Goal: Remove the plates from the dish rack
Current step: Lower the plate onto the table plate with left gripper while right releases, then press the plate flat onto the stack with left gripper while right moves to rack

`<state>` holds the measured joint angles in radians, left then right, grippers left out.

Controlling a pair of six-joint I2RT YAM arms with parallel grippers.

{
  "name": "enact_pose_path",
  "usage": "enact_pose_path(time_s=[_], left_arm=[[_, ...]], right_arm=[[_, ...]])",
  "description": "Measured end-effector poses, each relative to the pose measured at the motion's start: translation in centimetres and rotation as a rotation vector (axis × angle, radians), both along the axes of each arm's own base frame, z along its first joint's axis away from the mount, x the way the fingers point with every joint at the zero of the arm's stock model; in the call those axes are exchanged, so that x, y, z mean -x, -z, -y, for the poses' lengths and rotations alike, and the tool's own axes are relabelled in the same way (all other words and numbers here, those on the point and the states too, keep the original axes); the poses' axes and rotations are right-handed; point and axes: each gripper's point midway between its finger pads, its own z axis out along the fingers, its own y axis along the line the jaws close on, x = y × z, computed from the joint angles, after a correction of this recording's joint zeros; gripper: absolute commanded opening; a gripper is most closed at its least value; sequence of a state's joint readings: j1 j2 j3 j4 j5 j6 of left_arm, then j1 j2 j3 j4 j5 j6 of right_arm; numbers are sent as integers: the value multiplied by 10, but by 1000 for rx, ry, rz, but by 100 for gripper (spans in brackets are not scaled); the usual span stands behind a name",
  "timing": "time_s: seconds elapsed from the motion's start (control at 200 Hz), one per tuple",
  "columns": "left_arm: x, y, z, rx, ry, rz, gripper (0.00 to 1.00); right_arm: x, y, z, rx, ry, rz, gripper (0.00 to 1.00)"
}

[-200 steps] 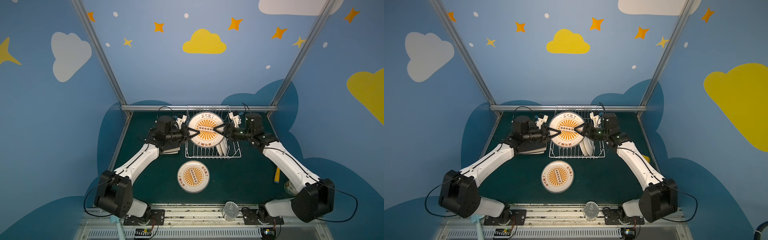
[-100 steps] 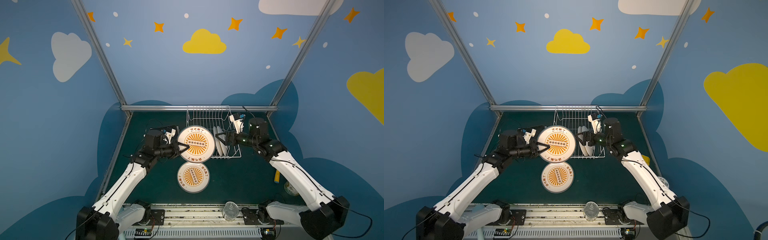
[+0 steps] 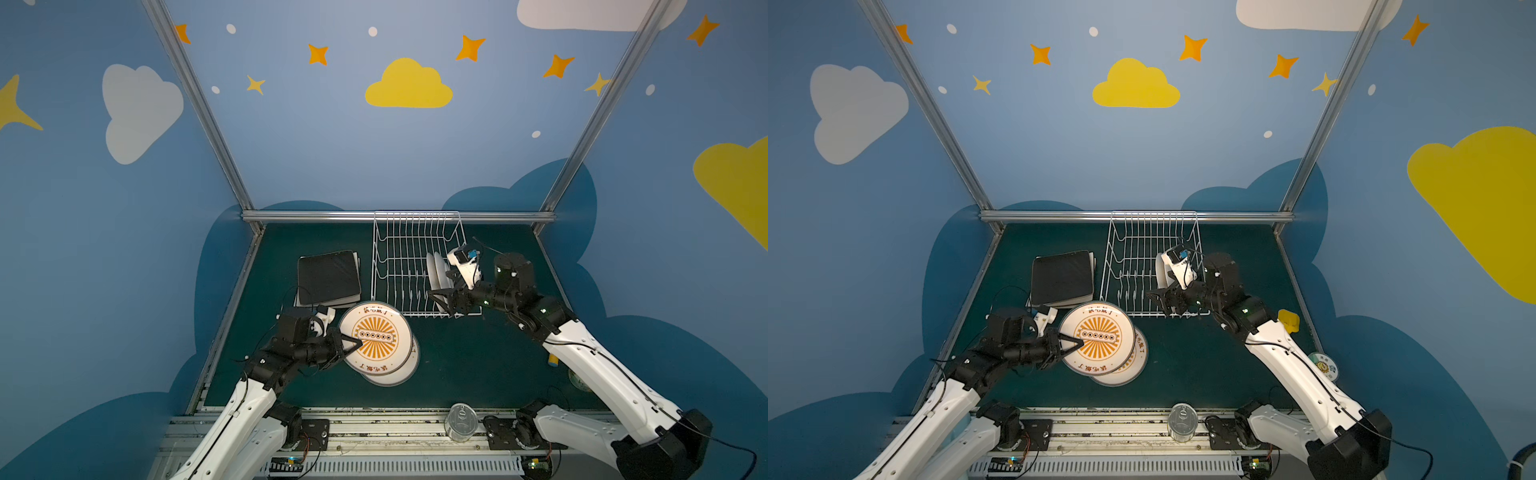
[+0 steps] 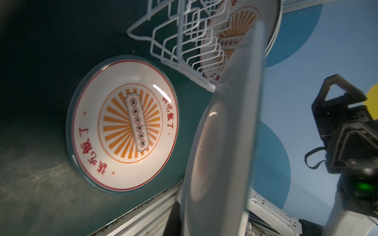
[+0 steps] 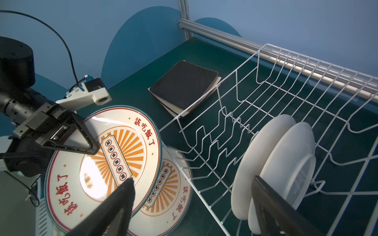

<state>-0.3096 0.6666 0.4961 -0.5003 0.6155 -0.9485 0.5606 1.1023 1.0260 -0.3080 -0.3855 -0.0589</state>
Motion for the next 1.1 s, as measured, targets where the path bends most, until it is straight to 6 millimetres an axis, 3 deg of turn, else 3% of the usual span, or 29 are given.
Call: enact_pose_path(time_s=[0.375,0.671,1.096], left_arm=[[11,62,-5,-35,-36,-179,3],[-5,70,1,-32,-27,-168,3],[-9,85,1,-43,-38,-170,8]], right_arm=[[13,7,-16,38,-79,28,89],[19,20,-21,86,-125,21,89],[25,37,-27,125,-176,-14,89]])
